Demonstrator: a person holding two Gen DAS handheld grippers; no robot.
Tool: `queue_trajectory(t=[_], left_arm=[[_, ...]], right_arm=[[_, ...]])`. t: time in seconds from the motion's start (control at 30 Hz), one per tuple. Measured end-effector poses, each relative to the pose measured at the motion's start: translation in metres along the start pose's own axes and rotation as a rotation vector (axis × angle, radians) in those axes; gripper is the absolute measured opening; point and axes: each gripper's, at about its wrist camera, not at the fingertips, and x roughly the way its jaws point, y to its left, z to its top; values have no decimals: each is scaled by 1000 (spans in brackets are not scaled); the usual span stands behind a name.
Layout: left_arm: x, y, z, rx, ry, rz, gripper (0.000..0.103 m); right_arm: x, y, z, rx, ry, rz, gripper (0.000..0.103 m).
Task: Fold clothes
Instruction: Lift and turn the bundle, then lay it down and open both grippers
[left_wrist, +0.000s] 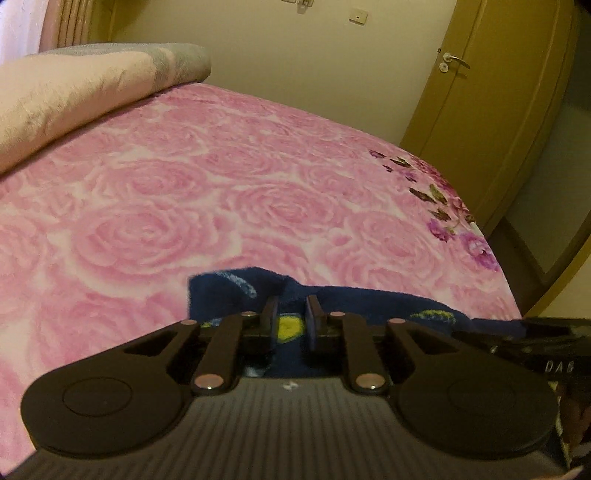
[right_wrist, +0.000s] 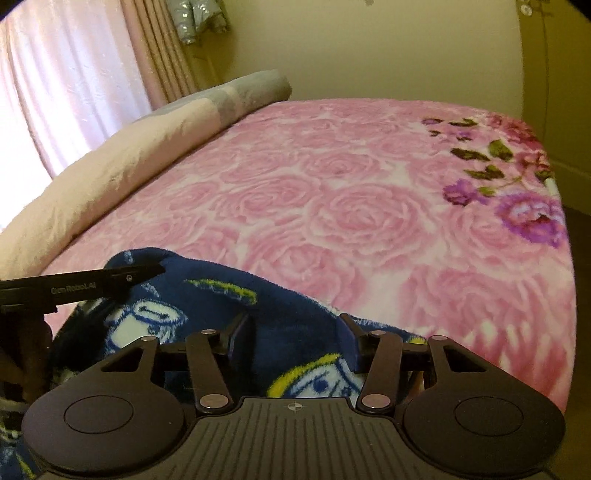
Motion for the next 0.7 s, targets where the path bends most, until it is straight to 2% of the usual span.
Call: queue_trajectory(t=[0.13,0.27,0.33,0.4,0.47,0.5,0.53,0.57,0.63,0.7], left_arm=[[-35,7,0,-43,-7,49,11],[-47,15,-22,-33,16,84,13],[-53,19,-33,-27,30,102,13],[-58,24,-45,-21,44,121,15],[-63,28,-56,-15,57,139,18],[-68,31,-58,-14,64,154,18],[-74,33,-58,-15,70,172,13],[-80,34,-57,-11,77,190,9],[-99,27,-52,-2,60,194,9],[-116,12,-47,20,51,173,9]], right_arm=[[-31,20,10,-70,-33,-69,50],[-51,61,-3,-207,-54,35,50],[-50,82,-22,-323,-18,64,50],[-50,84,-44,-390,14,45,50],[-59,71,-60,-400,21,38,50],[-67,63,-67,-402,26,35,50],[-73,58,-71,-412,38,32,50],[-79,54,-75,-421,50,28,50],[-92,45,-73,-384,77,34,50],[-104,47,-65,-347,67,36,50]])
